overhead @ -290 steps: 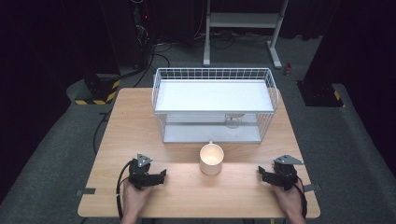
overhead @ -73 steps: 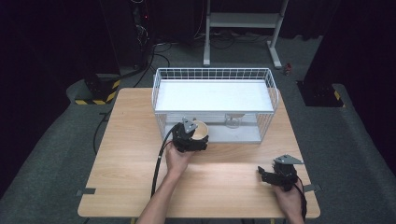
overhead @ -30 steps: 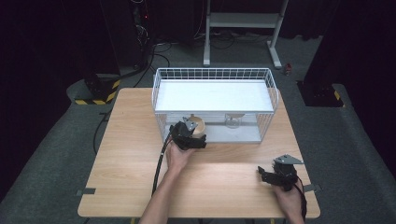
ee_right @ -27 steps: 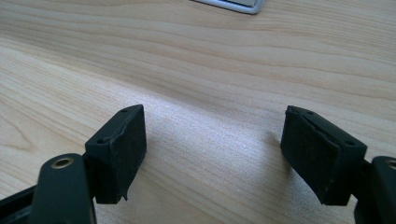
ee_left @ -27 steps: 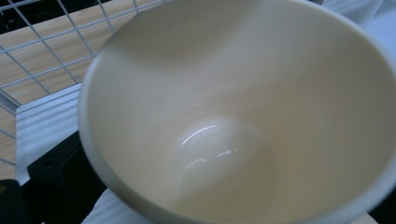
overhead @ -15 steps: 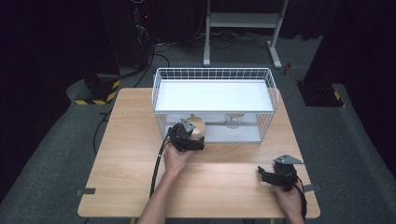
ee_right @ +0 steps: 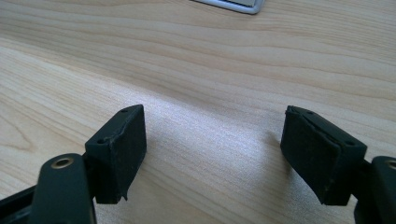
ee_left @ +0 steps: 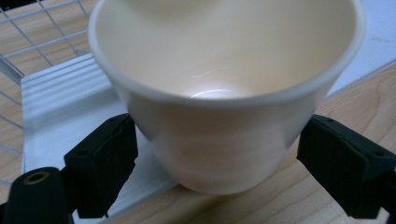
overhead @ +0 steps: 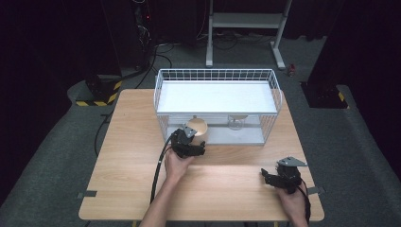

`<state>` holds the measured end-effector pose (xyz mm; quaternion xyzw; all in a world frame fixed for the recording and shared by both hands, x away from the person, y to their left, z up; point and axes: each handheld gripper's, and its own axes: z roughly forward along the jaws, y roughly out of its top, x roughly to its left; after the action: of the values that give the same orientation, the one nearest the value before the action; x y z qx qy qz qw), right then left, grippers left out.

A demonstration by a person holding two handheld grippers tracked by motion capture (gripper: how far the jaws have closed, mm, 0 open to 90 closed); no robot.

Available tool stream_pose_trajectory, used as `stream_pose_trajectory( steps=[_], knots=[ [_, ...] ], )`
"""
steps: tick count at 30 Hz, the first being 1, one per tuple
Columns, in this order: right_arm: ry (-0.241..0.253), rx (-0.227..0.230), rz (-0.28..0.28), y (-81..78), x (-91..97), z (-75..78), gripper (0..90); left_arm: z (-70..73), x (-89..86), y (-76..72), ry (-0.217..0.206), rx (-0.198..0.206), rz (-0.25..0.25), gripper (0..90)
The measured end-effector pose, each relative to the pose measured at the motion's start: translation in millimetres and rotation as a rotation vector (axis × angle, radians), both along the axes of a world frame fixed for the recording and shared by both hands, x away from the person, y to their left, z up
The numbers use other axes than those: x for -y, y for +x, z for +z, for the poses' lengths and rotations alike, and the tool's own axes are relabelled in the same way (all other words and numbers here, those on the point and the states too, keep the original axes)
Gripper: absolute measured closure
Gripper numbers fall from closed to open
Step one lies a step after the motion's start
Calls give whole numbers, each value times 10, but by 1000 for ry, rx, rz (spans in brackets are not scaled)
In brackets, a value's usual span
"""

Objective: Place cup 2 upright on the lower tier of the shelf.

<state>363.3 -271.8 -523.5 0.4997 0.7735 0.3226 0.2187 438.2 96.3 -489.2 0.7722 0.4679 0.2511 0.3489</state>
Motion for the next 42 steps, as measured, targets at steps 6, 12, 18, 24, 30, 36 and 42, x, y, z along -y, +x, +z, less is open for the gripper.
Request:
stream_pose_trajectory(
  steps=[6, 12, 18, 24, 30, 36, 42],
  knots=[
    [0, 0, 0, 0, 0, 0, 226, -14, -6, -21, 3, -8, 7, 168],
    [1, 0, 0, 0, -1, 0, 225, -19, -24, -8, -6, 1, 10, 250],
    [1, 0, 0, 0, -1, 0, 225, -17, -19, 25, -6, -4, 18, 273],
    [0, 0, 0, 1, 0, 0, 226, -1, 16, 87, 17, -10, 31, 309],
    [0, 0, 0, 1, 0, 0, 226, 2, 11, 122, -1, 4, 40, 386],
    [-2, 2, 2, 1, 2, -1, 225, -29, 15, 159, -19, 0, 57, 438],
    [0, 0, 1, 1, 0, 0, 226, -57, 0, 193, -24, -1, 62, 491]
  ],
)
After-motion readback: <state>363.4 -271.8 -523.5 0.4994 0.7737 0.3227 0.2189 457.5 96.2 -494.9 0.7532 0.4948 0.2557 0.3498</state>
